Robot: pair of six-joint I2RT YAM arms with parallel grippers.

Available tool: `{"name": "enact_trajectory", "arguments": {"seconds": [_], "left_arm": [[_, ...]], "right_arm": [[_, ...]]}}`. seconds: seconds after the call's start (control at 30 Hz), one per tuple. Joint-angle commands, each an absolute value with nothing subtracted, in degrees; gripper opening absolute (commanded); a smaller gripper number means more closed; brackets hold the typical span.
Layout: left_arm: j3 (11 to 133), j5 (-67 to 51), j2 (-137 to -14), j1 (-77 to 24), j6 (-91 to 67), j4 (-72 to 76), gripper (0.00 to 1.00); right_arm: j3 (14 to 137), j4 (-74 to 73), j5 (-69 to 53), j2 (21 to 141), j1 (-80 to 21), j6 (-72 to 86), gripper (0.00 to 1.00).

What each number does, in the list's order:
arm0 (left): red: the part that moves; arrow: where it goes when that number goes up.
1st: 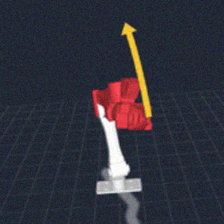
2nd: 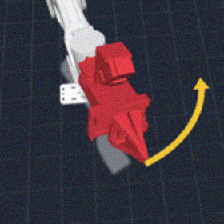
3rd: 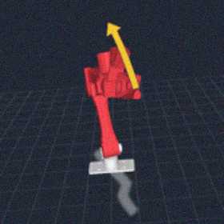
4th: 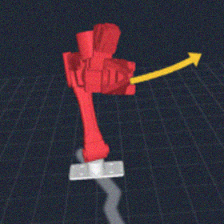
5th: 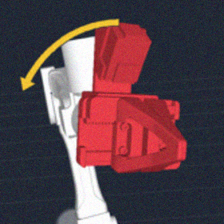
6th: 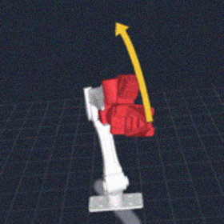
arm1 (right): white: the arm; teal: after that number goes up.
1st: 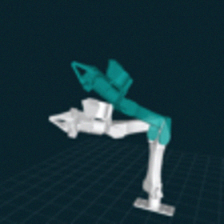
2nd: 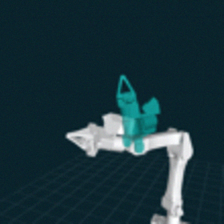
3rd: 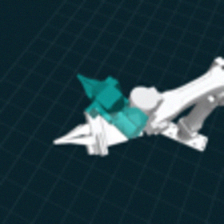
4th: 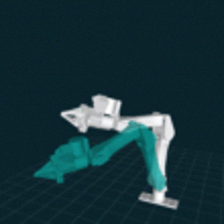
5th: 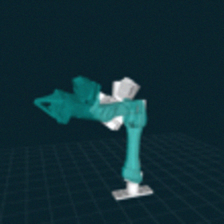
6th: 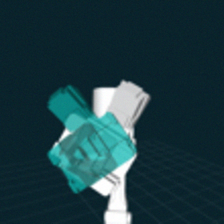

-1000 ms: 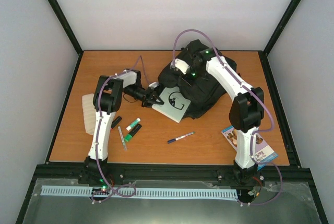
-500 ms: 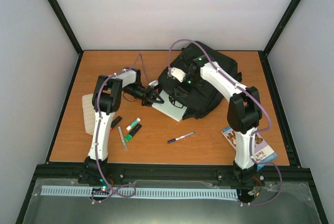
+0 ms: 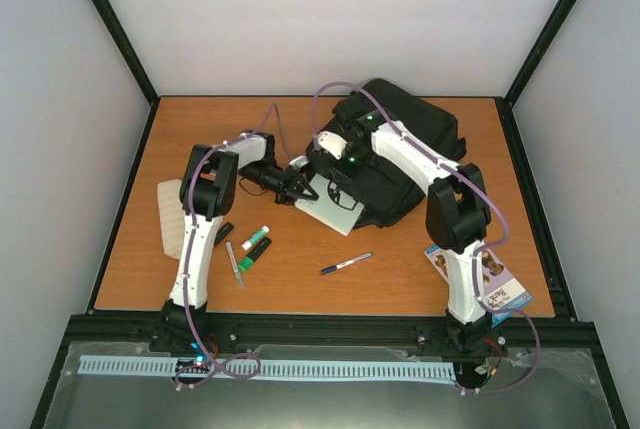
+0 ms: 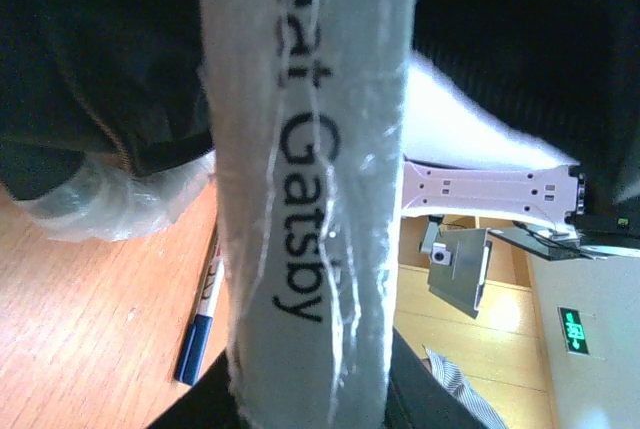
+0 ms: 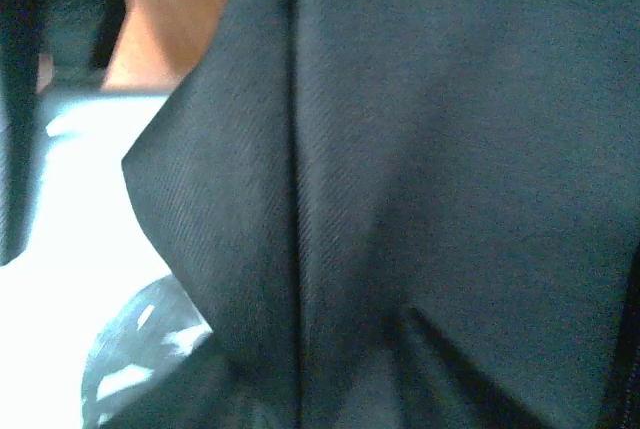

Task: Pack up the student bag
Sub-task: Place the book in the student bag.

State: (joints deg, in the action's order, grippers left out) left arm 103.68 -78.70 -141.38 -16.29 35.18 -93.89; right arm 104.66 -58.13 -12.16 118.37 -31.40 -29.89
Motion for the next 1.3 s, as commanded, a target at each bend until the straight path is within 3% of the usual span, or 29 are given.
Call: {"name": "enact_trajectory", "arguments": {"seconds": [0.0, 0.07, 0.3, 0.47, 0.6, 0.7, 0.97, 1.27], "left_arm": [[106.35, -84.57, -137.72, -17.84, 38.50, -93.87, 0.01], [106.22, -84.32, -137.77, -17.84, 38.52, -93.88, 0.01], [112.96, -82.26, -141.58, -17.55, 36.50, -93.91, 0.01], [118.97, -77.10, -143.87, -17.32, 31.93, -93.15, 0.31], [115.31, -74.62, -141.11, -16.99, 28.50, -91.16, 0.42], [109.55, -72.64, -136.67, -16.72, 23.95, -86.82, 0.56], [97.40, -54.67, -121.02, -17.57, 4.68, -68.00, 0.65], [85.35, -35.21, -108.06, -18.37, -2.10, -56.91, 0.69]], "right_arm": [[110.86, -57.15, -9.69, 121.25, -31.82, -29.40, 0.16], [113.36, -57.80, -11.41, 120.95, -31.85, -30.17, 0.03], [115.68, -62.21, -21.58, 117.11, -31.82, -33.20, 0.03], [114.99, -68.12, -24.54, 114.48, -31.81, -38.33, 0.03], [115.52, -68.89, -22.67, 114.43, -31.61, -39.20, 0.03], [115.98, -67.95, -21.63, 114.65, -30.83, -38.46, 0.03], [116.40, -67.27, -22.23, 114.25, -29.71, -36.93, 0.03], [115.94, -68.15, -22.96, 112.34, -29.62, -37.60, 0.03]]}}
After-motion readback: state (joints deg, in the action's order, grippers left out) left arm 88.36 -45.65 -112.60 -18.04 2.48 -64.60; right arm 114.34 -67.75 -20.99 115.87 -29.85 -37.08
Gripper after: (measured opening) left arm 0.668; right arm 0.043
